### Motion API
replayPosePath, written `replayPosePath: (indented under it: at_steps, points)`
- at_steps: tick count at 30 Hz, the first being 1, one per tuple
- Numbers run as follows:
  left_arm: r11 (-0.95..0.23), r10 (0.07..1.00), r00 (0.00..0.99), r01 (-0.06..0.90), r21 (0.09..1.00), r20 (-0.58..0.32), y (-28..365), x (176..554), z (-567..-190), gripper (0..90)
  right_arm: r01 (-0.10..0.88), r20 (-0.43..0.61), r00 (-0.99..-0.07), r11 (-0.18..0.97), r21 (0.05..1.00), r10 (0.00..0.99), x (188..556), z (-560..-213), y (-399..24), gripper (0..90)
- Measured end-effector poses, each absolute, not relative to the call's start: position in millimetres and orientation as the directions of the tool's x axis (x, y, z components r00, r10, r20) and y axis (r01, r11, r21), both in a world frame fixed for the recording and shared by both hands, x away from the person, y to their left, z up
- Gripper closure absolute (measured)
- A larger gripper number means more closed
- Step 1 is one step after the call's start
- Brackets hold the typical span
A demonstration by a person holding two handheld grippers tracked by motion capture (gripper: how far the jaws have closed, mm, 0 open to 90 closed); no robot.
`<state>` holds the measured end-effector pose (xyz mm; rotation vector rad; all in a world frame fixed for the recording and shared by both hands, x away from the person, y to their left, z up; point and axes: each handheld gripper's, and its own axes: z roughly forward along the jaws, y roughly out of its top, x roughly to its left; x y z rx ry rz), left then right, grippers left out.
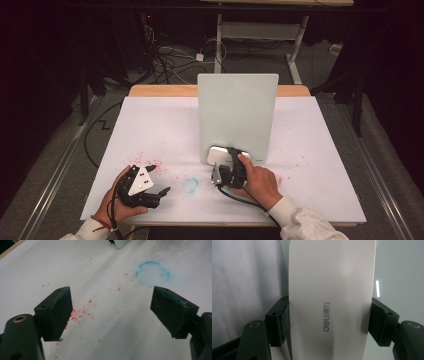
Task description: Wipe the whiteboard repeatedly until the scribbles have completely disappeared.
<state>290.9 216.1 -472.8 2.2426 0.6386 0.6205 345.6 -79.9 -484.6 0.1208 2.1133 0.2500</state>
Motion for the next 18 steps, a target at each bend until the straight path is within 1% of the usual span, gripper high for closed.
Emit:
replayPosePath:
  at_steps: [4,11,12,14,18]
  points:
    - [-0.624,0.602,0.760,0.258,0.738,0.244,216,290,-472,17.4,0.026,-0.831,-0.518,0.975,0.222,0.203,346,-481,-101,29.7]
    - [-0.625,0.600,0.761,0.256,0.737,0.245,215,291,-472,17.4,0.090,-0.824,-0.501,0.962,0.257,0.266,348,-474,-132,29.7]
    - [-0.626,0.600,0.761,0.255,0.737,0.246,215,291,-472,17.4,0.079,-0.829,-0.486,0.959,0.274,0.277,349,-474,-134,29.7]
    - [-0.627,0.598,0.763,0.255,0.736,0.246,214,291,-472,17.4,0.095,-0.823,-0.497,0.960,0.263,0.275,348,-474,-132,29.7]
    - [-0.632,0.592,0.767,0.251,0.733,0.247,213,292,-472,17.4,0.080,-0.834,-0.481,0.961,0.264,0.270,348,-475,-122,29.7]
